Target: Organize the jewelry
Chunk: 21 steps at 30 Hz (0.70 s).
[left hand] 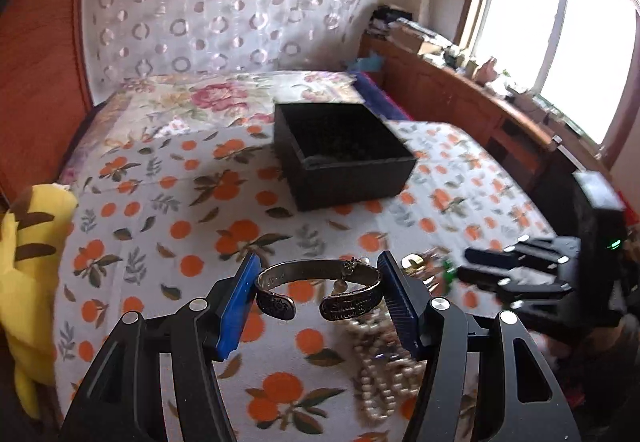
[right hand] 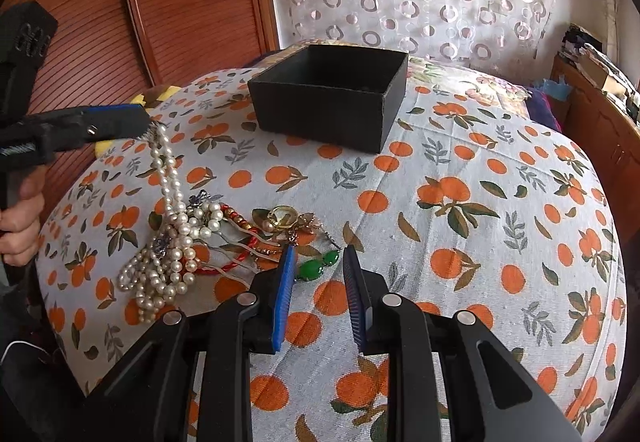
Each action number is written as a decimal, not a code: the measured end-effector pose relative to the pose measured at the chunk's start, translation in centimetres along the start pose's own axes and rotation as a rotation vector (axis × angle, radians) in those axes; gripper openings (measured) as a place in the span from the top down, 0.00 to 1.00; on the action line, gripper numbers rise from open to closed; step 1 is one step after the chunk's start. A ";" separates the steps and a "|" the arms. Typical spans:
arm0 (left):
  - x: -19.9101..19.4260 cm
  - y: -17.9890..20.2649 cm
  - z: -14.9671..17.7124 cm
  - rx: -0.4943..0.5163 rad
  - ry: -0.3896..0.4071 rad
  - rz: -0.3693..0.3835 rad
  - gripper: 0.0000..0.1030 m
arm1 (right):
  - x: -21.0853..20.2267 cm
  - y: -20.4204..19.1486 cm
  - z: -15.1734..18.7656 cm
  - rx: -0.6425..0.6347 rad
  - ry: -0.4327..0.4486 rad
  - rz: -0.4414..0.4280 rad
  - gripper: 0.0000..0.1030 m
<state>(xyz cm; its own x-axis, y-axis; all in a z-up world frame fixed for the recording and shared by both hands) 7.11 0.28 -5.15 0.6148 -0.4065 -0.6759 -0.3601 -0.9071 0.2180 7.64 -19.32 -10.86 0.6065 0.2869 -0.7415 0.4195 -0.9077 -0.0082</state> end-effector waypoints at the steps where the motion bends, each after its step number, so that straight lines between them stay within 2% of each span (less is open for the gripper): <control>1: 0.4 -0.2 0.4 0.002 -0.015 -0.009 0.44 | 0.0 -0.1 0.0 -0.002 0.000 0.000 0.74; 11: 2.2 -1.6 4.6 0.003 -0.137 -0.063 0.44 | 0.0 -0.2 0.2 -0.009 -0.002 -0.001 0.74; 15: 2.0 -1.7 5.1 0.011 -0.143 -0.066 0.43 | 0.0 -0.3 0.2 -0.016 -0.004 -0.001 0.74; 18: 1.8 -1.7 5.0 0.015 -0.142 -0.062 0.37 | 0.1 -0.4 0.2 -0.019 -0.005 -0.001 0.74; 21: 2.1 -1.5 4.8 0.034 -0.155 -0.066 0.36 | 0.1 -0.5 0.2 -0.022 -0.006 -0.002 0.74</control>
<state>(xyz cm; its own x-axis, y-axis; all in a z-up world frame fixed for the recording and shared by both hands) 5.55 1.26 -10.33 0.5235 -0.3221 -0.7888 -0.3475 -0.9260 0.1476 7.30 -18.92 -11.06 0.6018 0.2869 -0.7454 0.4356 -0.9001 0.0053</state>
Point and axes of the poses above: each gripper's, at about its wrist camera, not at the fingertips, and x roughly the way its jaws point, y to its right, z to its underside, the point moved 2 cm from there along x, roughly the way its jaws point, and after that the axes turned 7 degrees about z, right-handed, at the moved point
